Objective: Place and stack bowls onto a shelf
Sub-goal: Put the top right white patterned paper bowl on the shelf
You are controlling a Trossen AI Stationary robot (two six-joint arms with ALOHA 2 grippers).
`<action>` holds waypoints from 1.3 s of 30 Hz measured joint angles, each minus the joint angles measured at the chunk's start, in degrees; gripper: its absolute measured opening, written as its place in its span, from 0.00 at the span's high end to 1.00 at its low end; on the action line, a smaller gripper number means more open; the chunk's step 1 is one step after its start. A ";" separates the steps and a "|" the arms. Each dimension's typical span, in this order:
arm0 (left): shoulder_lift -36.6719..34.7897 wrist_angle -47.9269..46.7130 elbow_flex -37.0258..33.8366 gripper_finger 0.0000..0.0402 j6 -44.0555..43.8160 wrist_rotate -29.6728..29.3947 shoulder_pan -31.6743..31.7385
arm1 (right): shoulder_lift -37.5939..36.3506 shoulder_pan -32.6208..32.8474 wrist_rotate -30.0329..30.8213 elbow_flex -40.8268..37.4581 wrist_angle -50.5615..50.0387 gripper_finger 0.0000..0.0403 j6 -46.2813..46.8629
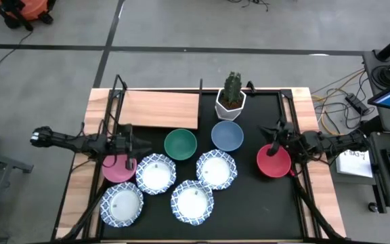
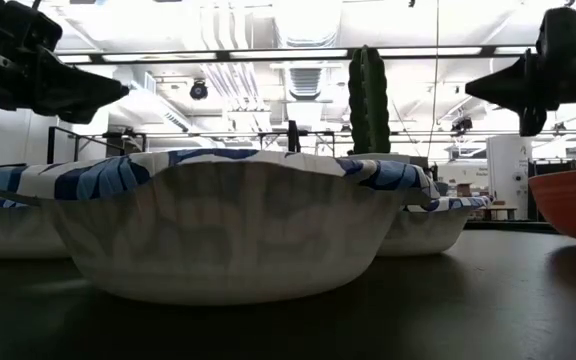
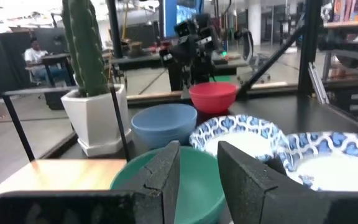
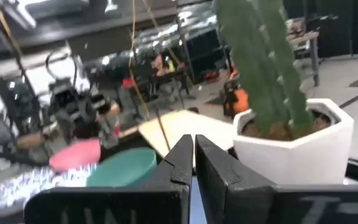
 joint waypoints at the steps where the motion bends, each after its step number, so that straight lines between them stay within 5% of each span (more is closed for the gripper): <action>1: 0.00 2.11 0.00 0.77 -0.65 -0.08 -0.02 | 0.02 0.00 -0.11 -0.01 0.92 0.98 0.26; 11: -0.04 22.61 0.04 0.77 -3.61 -0.11 -0.01 | 7.71 0.02 -6.53 0.06 20.56 0.98 -4.26; 20: -0.04 24.89 0.04 0.77 -4.70 -0.11 -0.01 | 23.50 0.02 -11.36 10.38 18.01 0.98 -1.77; 28: -0.02 25.55 0.04 0.77 -17.33 -0.11 -0.02 | 39.02 0.04 -12.15 26.87 5.68 0.98 -1.65; 39: 0.36 18.57 0.02 0.77 -27.86 -0.09 -0.02 | 57.48 0.11 -12.64 50.35 -24.33 0.98 -1.28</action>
